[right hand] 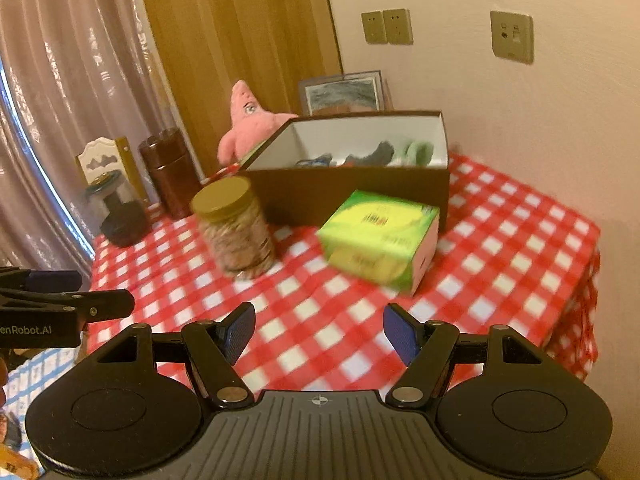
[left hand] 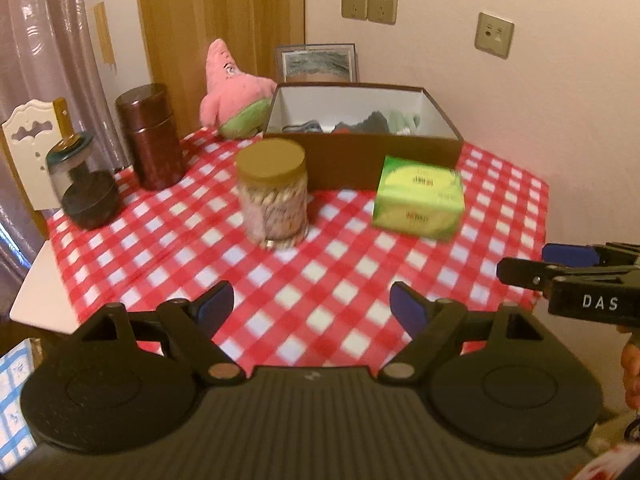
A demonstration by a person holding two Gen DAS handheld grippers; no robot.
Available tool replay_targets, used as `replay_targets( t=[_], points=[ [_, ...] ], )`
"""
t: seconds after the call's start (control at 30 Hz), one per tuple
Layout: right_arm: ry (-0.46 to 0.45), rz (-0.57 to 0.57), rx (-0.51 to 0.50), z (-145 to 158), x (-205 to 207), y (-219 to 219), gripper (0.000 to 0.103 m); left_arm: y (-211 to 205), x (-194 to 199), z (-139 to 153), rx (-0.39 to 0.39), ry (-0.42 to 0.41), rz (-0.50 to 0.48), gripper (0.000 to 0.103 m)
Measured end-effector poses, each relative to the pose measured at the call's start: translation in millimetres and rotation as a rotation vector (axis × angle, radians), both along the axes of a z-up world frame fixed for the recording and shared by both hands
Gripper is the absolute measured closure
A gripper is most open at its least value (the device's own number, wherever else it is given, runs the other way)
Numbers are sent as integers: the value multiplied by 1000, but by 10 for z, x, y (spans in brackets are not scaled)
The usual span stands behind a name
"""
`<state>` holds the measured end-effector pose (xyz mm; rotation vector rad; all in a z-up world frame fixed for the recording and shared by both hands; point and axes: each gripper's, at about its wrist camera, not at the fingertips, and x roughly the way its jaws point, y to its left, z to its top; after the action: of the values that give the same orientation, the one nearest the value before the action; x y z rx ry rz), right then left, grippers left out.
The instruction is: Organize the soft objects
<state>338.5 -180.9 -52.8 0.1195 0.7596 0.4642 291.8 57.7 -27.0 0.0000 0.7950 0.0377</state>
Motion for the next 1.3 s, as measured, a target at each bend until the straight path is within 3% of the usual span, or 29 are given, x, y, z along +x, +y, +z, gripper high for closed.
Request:
replay_targets(
  t=[0.27,0.6,1.3],
  points=[
    [42,-63,9,20,-820,156,32,175,-750,12,-18,23,-33,19],
    [80,-47,19,66,-1339,225,32,245,-1348,125,-35,3,-16,19],
    [82,34,34,224,-2200,-401,32,-530,-2238,246,-39,10,17,19]
  ],
)
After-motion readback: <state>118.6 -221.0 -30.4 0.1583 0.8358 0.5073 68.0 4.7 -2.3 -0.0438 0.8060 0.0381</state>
